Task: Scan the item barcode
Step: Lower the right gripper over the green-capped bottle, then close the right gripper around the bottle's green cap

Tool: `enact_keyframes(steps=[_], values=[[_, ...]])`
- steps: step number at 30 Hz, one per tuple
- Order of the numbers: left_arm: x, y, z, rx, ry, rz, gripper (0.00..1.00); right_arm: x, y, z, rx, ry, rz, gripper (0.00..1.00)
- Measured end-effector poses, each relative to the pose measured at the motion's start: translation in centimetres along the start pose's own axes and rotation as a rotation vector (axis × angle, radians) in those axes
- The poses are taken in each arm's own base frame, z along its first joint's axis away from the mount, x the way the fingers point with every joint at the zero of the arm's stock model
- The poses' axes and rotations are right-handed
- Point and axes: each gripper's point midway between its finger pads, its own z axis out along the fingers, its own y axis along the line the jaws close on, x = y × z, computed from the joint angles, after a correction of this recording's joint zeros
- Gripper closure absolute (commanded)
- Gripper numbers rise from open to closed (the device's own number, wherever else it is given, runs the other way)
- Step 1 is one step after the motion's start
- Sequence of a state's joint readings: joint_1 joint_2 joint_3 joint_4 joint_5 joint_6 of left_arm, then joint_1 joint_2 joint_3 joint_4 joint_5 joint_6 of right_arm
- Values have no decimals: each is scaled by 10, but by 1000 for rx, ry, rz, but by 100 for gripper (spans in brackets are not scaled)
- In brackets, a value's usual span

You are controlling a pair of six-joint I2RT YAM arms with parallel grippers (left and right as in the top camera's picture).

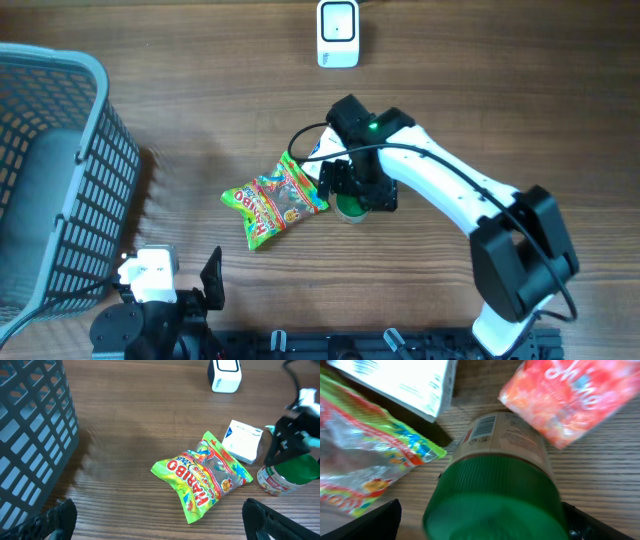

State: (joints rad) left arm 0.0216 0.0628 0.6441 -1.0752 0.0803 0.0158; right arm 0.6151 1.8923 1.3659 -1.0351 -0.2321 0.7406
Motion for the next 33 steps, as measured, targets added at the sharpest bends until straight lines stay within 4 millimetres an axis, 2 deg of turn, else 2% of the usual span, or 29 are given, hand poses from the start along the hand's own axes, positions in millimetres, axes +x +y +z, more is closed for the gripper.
enact_keyframes(steps=[1,2,6,10,13,17,18,20,24,26,27,30,32,33], values=[[0,0,0,0,0,0,0,2,-1,10,22,24,4,25],[0,0,0,0,1,0,0,3,-3,16,34,37,17,29],[0,0,0,0,2,0,0,4,-12,20,81,43,-2,35],[0,0,0,0,2,0,0,8,-20,18,114,69,-190,36],[0,0,0,0,2,0,0,9,-22,15,124,90,-400,26],[0,0,0,0,2,0,0,-28,8,4,72,-70,-658,20],[0,0,0,0,2,0,0,-30,9,3,75,-80,-688,13],[0,0,0,0,2,0,0,-27,4,2,97,-61,-735,10],[0,0,0,0,2,0,0,-4,-24,-2,183,63,-704,0],[0,0,0,0,2,0,0,4,-29,-17,206,90,-623,1],[0,0,0,0,2,0,0,8,-25,-37,205,86,-555,0],[0,0,0,0,2,0,0,11,7,-79,77,18,-491,1],[1,0,0,0,2,0,0,16,21,-94,-4,-1,-453,1],[0,0,0,0,2,0,0,18,22,-95,-13,4,-440,0]])
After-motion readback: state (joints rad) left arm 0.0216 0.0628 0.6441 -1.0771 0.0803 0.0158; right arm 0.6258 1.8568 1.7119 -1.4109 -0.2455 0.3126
